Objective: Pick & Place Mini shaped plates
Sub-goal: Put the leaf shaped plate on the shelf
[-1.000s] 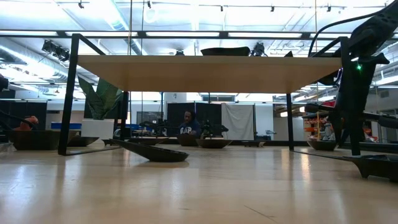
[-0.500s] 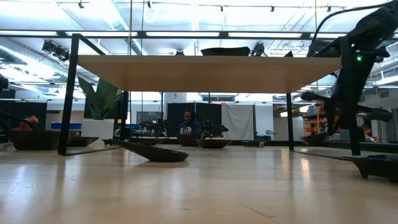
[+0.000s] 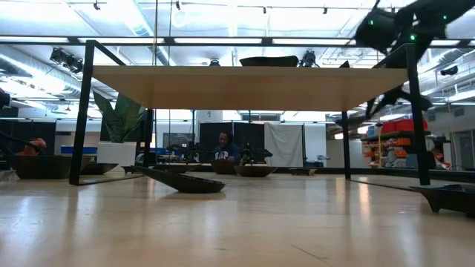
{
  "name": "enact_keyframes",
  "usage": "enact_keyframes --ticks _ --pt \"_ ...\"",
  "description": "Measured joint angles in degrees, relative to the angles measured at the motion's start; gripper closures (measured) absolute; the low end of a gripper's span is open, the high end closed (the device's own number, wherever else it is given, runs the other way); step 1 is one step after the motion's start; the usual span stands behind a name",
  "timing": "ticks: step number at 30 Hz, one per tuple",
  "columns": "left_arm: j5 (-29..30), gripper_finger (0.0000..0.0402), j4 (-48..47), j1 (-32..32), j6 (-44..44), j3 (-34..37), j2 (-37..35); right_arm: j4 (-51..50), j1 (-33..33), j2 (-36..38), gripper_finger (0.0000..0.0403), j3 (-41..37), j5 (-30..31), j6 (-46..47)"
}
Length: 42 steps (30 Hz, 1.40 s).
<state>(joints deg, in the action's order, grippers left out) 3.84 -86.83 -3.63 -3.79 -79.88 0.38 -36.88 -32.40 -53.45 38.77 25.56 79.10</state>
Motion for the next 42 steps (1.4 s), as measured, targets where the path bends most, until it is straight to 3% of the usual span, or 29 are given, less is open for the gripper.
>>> enact_keyframes --ticks 9,19,34,42 --pt "0.0 0.0383 0.0 0.0 0.0 0.0 0.0 0.1 -0.2 -1.0 0.0403 11.3 -0.2 -13.3" --pt "0.0 0.0383 0.0 0.0 0.0 0.0 0.0 0.9 0.3 -7.7 0.0403 26.1 -12.4 -28.6" --pt "0.0 0.0383 0.0 0.0 0.0 0.0 0.0 0.8 6.5 -20.6 0.0403 43.1 -32.3 -44.1" --pt "0.0 0.0383 0.0 0.0 0.0 0.0 0.0 0.9 10.8 -28.9 0.0403 50.0 -37.5 -49.4"
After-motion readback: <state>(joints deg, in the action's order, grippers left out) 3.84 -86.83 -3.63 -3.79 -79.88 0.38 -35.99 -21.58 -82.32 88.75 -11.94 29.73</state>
